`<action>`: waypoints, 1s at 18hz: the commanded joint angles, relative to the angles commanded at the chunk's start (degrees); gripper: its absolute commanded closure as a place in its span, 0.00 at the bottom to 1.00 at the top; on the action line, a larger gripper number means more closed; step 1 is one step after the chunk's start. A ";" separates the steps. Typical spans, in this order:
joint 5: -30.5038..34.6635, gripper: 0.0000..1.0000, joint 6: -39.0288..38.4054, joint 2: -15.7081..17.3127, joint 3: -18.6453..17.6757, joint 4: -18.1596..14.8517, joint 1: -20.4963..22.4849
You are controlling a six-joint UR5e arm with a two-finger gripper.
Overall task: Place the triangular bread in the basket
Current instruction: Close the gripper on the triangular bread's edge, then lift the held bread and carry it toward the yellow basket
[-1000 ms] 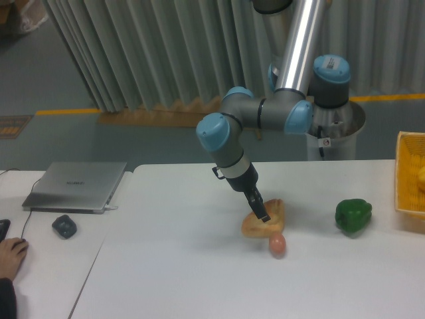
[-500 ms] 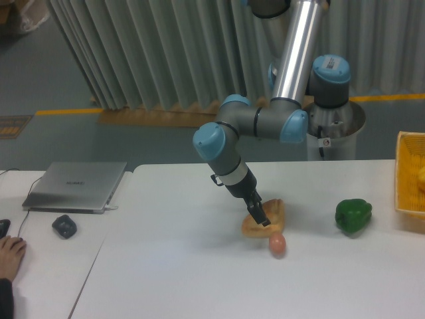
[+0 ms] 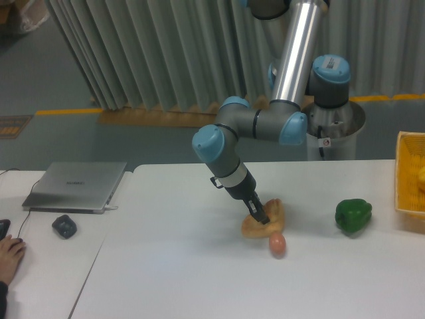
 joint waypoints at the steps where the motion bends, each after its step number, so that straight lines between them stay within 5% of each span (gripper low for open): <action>1: -0.61 0.62 0.09 0.35 0.35 0.09 0.26; 11: -7.64 0.62 1.66 3.60 4.30 -0.44 6.15; 18: -9.76 0.62 13.24 6.15 6.77 -8.34 13.25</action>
